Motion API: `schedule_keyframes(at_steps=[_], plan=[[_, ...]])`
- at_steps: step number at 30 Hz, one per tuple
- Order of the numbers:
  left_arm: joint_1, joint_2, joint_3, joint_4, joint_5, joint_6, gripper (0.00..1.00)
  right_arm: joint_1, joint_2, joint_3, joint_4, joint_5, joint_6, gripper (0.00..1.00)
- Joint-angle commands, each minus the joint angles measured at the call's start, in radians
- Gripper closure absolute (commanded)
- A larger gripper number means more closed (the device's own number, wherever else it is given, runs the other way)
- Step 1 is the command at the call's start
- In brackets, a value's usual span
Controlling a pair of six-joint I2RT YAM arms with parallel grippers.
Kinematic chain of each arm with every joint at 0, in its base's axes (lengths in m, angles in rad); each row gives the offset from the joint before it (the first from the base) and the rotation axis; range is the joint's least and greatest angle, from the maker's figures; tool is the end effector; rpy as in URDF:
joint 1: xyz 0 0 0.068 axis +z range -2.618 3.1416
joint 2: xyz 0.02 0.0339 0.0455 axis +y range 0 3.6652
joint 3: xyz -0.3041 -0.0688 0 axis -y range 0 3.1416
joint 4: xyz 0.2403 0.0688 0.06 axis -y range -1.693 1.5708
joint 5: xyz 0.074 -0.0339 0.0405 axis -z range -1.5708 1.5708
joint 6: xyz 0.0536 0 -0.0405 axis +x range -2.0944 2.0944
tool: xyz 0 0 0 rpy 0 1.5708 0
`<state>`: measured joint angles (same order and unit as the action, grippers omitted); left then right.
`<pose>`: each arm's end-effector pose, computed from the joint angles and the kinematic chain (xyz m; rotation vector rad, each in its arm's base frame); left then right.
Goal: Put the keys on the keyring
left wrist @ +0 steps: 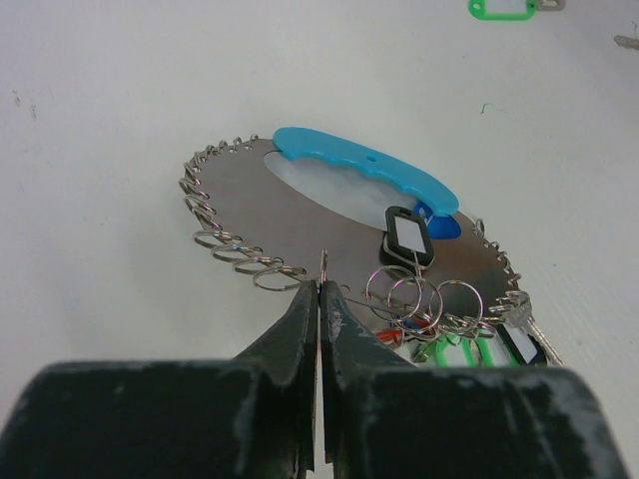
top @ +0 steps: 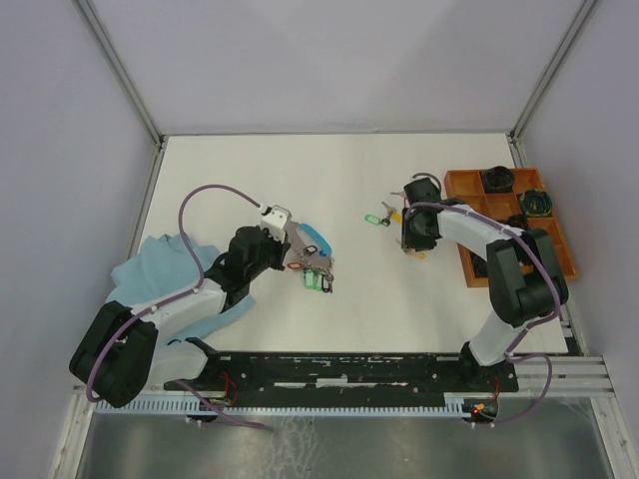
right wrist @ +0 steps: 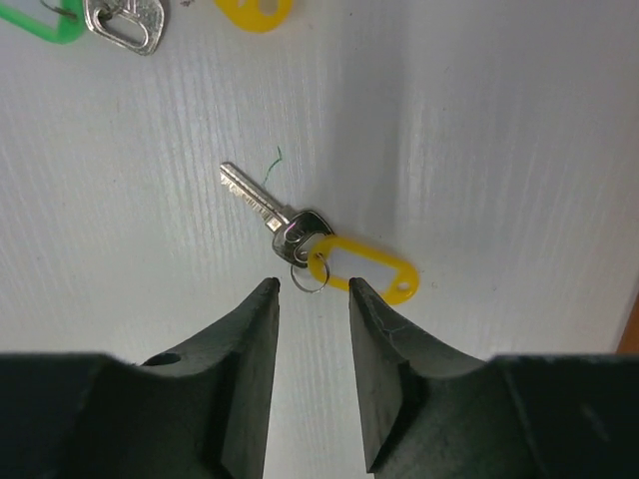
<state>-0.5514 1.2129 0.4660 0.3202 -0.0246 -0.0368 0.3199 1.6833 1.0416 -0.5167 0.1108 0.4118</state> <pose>0.2108 -0.1281 0.2263 0.4973 1.9525 -0.3523 0.3185 0.0993 0.2033 0.1563 2.7126 0.0626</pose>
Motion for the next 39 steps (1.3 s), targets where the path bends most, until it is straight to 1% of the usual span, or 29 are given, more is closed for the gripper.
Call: schedule_keyframes(at_steps=[1, 6, 10, 14, 17, 20, 23, 25, 28, 30, 33, 35, 39], plan=[[0.000, -0.008, 0.030, 0.079, 0.039, 0.012, 0.97, -0.001, 0.043, 0.062, 0.024, 0.018, 0.024, 0.59], [0.000, -0.008, 0.030, 0.082, 0.054, 0.017, 0.97, -0.001, 0.037, 0.036, 0.020, -0.013, 0.061, 0.67], [0.001, -0.013, 0.029, 0.084, 0.085, 0.021, 0.97, 0.005, 0.024, -0.014, 0.045, -0.085, 0.102, 0.71], [0.000, -0.021, 0.028, 0.085, 0.105, 0.025, 0.97, 0.048, 0.000, -0.040, 0.058, -0.104, 0.144, 0.71], [0.000, -0.025, 0.026, 0.085, 0.113, 0.026, 0.97, 0.104, -0.016, -0.041, 0.062, -0.106, 0.170, 0.70], [0.001, -0.033, 0.023, 0.085, 0.119, 0.029, 0.97, 0.156, -0.044, -0.028, 0.043, -0.091, 0.156, 0.69], [0.000, -0.041, 0.022, 0.086, 0.126, 0.029, 0.97, 0.195, -0.082, 0.004, -0.004, -0.077, 0.110, 0.66], [0.001, -0.041, 0.022, 0.088, 0.132, 0.028, 0.97, 0.232, -0.095, 0.041, -0.057, -0.059, 0.055, 0.60], [0.001, -0.046, 0.018, 0.088, 0.131, 0.029, 0.97, 0.275, -0.094, 0.096, -0.143, 0.019, -0.057, 0.52], [0.000, -0.049, 0.017, 0.086, 0.124, 0.030, 0.97, 0.291, -0.079, 0.122, -0.190, 0.041, -0.143, 0.48], [0.000, -0.053, 0.017, 0.083, 0.108, 0.028, 0.97, 0.320, -0.029, 0.172, -0.262, 0.075, -0.257, 0.48], [0.001, -0.053, 0.017, 0.083, 0.104, 0.028, 0.97, 0.341, 0.022, 0.201, -0.303, 0.128, -0.320, 0.48], [0.001, -0.055, 0.017, 0.082, 0.104, 0.028, 0.97, 0.388, 0.093, 0.253, -0.324, 0.216, -0.404, 0.50]])
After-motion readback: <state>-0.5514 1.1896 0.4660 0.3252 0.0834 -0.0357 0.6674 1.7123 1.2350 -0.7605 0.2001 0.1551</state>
